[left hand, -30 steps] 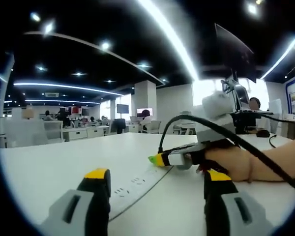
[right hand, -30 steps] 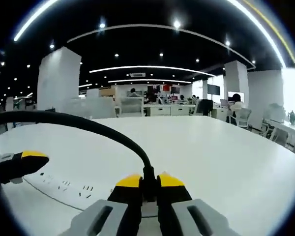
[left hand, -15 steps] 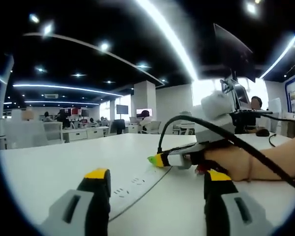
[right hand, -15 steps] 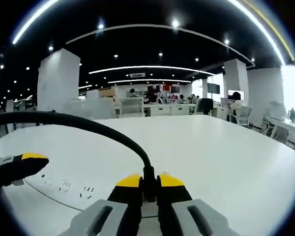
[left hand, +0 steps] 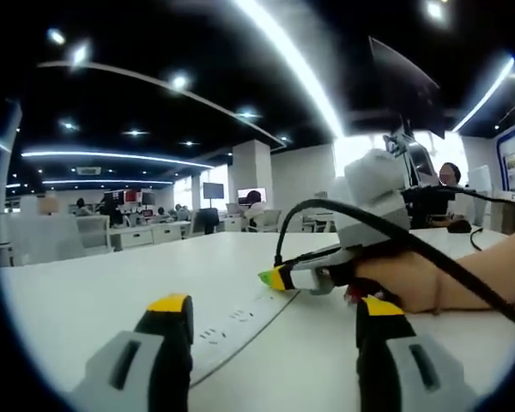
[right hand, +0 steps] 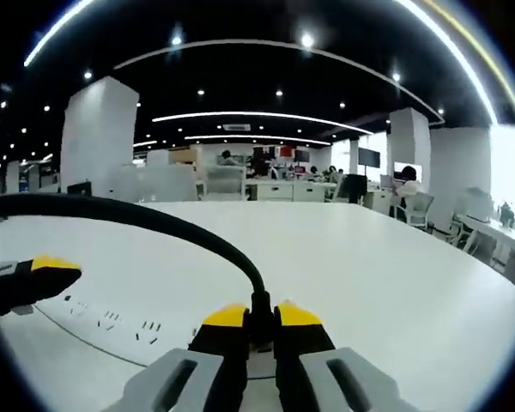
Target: Locate the USB plug end of the data cable currently connected to the USB port on the desk. Grip the plug, withdraw it from the port, and place it onto the desktop.
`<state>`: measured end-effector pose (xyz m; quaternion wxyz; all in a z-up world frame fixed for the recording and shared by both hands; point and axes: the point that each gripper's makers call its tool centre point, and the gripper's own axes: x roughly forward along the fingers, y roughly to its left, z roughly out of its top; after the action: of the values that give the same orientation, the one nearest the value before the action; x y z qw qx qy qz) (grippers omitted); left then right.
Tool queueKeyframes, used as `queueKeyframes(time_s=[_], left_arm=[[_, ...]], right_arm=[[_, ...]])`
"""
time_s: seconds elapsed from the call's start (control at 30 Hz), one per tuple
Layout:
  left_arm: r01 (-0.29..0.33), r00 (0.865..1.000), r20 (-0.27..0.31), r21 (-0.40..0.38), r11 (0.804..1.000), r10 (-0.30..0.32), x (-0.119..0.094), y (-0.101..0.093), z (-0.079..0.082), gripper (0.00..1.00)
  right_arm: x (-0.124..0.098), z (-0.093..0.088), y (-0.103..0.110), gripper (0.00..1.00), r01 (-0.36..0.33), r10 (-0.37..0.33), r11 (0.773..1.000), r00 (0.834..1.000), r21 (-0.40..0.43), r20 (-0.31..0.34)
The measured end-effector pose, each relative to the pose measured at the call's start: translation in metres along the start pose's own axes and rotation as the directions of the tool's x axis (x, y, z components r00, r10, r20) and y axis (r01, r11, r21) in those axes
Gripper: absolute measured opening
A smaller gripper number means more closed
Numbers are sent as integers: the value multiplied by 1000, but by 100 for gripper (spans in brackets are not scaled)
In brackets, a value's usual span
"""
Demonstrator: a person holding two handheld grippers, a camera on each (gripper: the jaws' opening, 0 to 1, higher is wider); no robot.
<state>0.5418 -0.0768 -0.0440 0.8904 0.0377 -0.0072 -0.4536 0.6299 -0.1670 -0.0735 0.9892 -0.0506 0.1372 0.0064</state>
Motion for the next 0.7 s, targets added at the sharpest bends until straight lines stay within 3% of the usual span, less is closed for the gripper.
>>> queueKeyframes(time_s=[0.17, 0.23, 0.33, 0.4, 0.7], left_arm=[[2, 1000, 0, 3, 1000, -2, -1, 0, 0, 78], [1, 1000, 3, 0, 1000, -1, -1, 0, 1, 78], [0, 1000, 5, -2, 1000, 0, -2, 1, 1, 78], [0, 1000, 4, -1, 1000, 0, -2, 0, 1, 78], [1, 1000, 3, 0, 1000, -1, -2, 0, 0, 78]], right_arm=[[0, 1, -2, 12, -12, 12, 999, 1000, 39, 1], [0, 0, -1, 12, -39, 39, 994, 999, 98, 2], [1, 0, -7, 12, -70, 69, 965, 998, 252, 11], [0, 0, -7, 12, -58, 57, 979, 998, 194, 12], [-3, 1, -6, 12, -53, 53, 987, 999, 149, 5]])
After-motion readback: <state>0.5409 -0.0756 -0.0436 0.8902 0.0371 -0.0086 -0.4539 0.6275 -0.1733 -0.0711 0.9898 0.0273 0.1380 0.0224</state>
